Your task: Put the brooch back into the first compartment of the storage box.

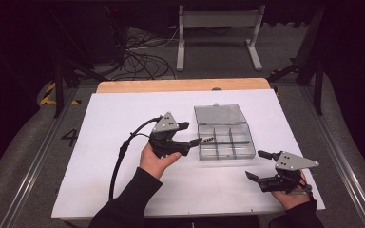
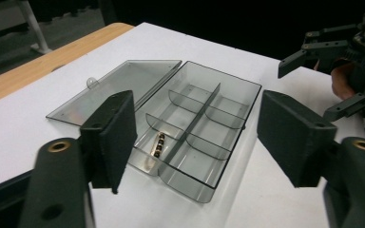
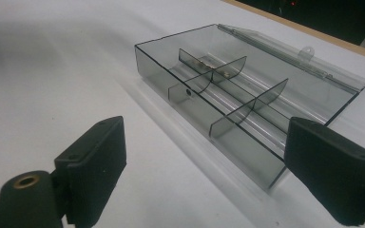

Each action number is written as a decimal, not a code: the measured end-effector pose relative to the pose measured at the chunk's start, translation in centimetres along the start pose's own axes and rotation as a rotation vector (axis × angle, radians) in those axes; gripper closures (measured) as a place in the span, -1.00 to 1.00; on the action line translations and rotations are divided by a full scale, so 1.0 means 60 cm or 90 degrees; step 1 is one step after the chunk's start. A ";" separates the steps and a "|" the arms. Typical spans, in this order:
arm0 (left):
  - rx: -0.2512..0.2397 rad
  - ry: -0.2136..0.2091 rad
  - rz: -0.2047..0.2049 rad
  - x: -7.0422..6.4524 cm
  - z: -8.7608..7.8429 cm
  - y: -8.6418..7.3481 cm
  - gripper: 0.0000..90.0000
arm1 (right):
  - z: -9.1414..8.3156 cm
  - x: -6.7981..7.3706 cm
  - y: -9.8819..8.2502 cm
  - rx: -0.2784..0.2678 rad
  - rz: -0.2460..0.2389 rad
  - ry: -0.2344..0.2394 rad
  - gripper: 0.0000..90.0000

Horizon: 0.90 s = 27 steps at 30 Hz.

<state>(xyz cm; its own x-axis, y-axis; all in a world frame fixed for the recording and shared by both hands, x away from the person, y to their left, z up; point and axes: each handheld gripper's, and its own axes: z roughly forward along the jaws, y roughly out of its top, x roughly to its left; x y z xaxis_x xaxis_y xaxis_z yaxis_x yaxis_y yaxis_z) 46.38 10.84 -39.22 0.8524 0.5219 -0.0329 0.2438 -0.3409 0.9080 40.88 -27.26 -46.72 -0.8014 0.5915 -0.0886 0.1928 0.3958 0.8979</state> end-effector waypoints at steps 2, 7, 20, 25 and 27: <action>-0.004 0.001 0.001 0.000 -0.008 0.001 -0.40 | 0.000 0.000 0.000 0.000 0.001 -0.001 -0.68; -0.011 0.007 0.017 -0.004 -0.032 0.001 -0.41 | 0.000 0.000 0.000 0.000 0.001 0.000 -0.68; -0.016 0.027 0.025 -0.008 -0.101 -0.037 -0.40 | 0.001 0.002 0.001 -0.003 0.005 0.008 -0.71; -0.013 0.033 0.019 -0.008 -0.126 -0.058 -0.40 | 0.002 0.002 0.001 0.000 0.003 0.006 -0.72; -0.012 0.041 0.010 -0.006 -0.135 -0.069 -0.40 | 0.002 0.002 0.001 -0.001 0.003 0.007 -0.72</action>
<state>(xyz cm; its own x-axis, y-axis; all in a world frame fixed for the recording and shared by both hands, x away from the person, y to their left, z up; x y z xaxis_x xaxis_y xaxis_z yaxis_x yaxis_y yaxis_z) 41.31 18.42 -39.60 0.8248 0.5654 0.0078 0.2212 -0.3354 0.9157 40.84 -27.09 -46.71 -0.8067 0.5855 -0.0802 0.1952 0.3920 0.8990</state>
